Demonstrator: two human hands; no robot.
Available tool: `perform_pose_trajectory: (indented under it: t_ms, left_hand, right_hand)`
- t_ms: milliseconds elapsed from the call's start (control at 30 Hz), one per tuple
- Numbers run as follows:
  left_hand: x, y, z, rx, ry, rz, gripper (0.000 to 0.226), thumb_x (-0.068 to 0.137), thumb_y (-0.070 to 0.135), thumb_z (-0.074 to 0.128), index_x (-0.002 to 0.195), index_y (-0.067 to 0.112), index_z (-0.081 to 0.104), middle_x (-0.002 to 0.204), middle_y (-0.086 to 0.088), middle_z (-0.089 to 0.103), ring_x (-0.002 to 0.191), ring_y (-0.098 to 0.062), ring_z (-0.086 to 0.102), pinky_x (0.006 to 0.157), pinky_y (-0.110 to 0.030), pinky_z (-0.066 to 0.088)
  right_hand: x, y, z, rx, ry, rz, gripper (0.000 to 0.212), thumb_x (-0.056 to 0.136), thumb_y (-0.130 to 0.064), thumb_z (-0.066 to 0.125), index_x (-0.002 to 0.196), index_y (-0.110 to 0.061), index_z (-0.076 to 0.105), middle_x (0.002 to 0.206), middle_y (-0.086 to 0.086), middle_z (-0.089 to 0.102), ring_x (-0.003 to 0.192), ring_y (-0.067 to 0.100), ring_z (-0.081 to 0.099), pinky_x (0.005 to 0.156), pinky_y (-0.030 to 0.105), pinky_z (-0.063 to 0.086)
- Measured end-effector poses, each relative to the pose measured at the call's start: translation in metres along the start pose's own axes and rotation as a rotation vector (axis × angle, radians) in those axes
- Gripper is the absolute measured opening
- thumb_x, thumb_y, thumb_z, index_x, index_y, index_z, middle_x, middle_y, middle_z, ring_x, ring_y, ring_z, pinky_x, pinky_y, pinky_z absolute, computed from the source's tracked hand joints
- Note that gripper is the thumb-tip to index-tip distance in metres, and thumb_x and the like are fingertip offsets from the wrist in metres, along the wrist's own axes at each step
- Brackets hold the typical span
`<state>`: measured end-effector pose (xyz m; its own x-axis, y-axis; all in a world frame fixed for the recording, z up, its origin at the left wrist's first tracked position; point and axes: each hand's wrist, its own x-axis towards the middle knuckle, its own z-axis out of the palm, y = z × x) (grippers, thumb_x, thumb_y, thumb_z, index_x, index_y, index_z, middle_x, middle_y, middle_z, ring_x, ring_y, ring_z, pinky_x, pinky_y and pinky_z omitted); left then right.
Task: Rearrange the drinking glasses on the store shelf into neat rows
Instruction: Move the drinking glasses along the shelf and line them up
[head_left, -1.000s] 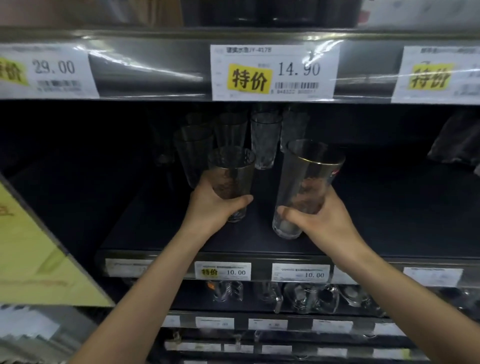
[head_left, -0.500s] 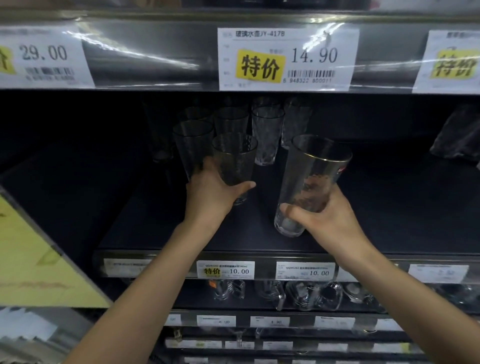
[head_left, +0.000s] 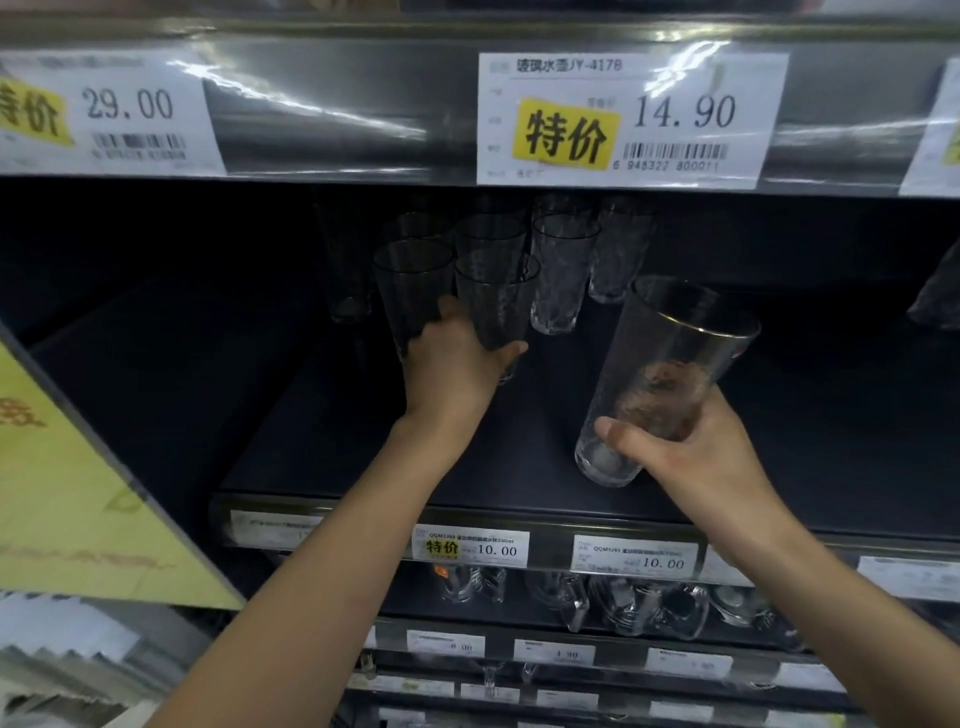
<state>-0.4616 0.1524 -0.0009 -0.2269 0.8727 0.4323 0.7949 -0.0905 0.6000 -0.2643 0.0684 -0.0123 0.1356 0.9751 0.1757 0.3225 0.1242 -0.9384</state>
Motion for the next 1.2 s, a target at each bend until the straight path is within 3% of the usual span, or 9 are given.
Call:
perform_pose_trajectory:
  t_ms: [167, 333, 533, 767, 933, 1067, 1200]
  left_hand:
    - [0.002, 0.001, 0.005, 0.002, 0.022, -0.001, 0.066, 0.079, 0.047, 0.077, 0.119, 0.002, 0.051, 0.111, -0.018, 0.067, 0.101, -0.035, 0.065, 0.067, -0.028, 0.044]
    - [0.004, 0.0, 0.008, 0.014, 0.028, -0.002, 0.066, 0.079, 0.048, 0.076, 0.119, 0.002, 0.051, 0.11, -0.018, 0.068, 0.1, -0.036, 0.066, 0.07, -0.034, 0.051]
    - [0.005, 0.001, 0.01, 0.034, 0.024, -0.009, 0.064, 0.081, 0.049, 0.074, 0.118, 0.002, 0.05, 0.11, -0.019, 0.068, 0.1, -0.037, 0.065, 0.065, -0.029, 0.04]
    - [0.006, 0.001, 0.012, 0.063, 0.039, -0.023, 0.064, 0.08, 0.051, 0.074, 0.116, 0.002, 0.053, 0.108, -0.02, 0.068, 0.099, -0.038, 0.066, 0.071, -0.037, 0.052]
    - [0.008, -0.004, 0.01, 0.099, -0.008, -0.023, 0.06, 0.08, 0.056, 0.071, 0.108, 0.003, 0.064, 0.103, -0.016, 0.071, 0.096, -0.034, 0.067, 0.065, -0.029, 0.045]
    - [0.0, -0.014, -0.004, 0.072, -0.012, 0.058, 0.052, 0.082, 0.06, 0.065, 0.099, 0.012, 0.071, 0.09, -0.006, 0.073, 0.087, -0.027, 0.069, 0.067, -0.032, 0.054]
    - [-0.024, -0.036, -0.051, 0.086, 0.045, 0.21, 0.041, 0.088, 0.056, 0.059, 0.105, 0.02, 0.071, 0.089, -0.001, 0.075, 0.081, -0.025, 0.07, 0.066, -0.038, 0.058]
  right_hand:
    - [0.001, 0.0, 0.0, 0.01, -0.013, -0.008, 0.048, 0.07, -0.026, 0.084, 0.11, -0.029, 0.059, 0.094, -0.019, 0.072, 0.088, -0.003, 0.068, 0.077, 0.02, 0.049]
    - [0.001, 0.002, 0.0, 0.008, -0.016, -0.022, 0.048, 0.071, -0.024, 0.084, 0.112, -0.026, 0.059, 0.093, -0.015, 0.073, 0.088, -0.001, 0.068, 0.078, 0.023, 0.05]
    - [0.001, 0.003, 0.0, 0.016, -0.011, -0.023, 0.049, 0.07, -0.024, 0.085, 0.112, -0.023, 0.059, 0.096, -0.012, 0.073, 0.089, 0.001, 0.069, 0.081, 0.026, 0.053]
    - [-0.001, 0.004, 0.0, 0.014, -0.005, -0.027, 0.048, 0.071, -0.022, 0.085, 0.111, -0.025, 0.059, 0.094, -0.016, 0.073, 0.088, -0.001, 0.069, 0.079, 0.023, 0.051]
    - [0.0, 0.003, 0.001, 0.007, -0.011, -0.014, 0.05, 0.07, -0.026, 0.085, 0.112, -0.026, 0.059, 0.095, -0.015, 0.072, 0.089, -0.002, 0.068, 0.079, 0.023, 0.05]
    - [0.0, 0.001, 0.001, -0.001, -0.018, -0.006, 0.048, 0.07, -0.025, 0.085, 0.111, -0.027, 0.059, 0.093, -0.017, 0.072, 0.086, -0.006, 0.067, 0.074, 0.017, 0.047]
    - [-0.002, -0.006, 0.008, 0.004, -0.038, -0.001, 0.048, 0.068, -0.028, 0.085, 0.11, -0.029, 0.06, 0.094, -0.019, 0.072, 0.086, -0.006, 0.067, 0.078, 0.023, 0.049]
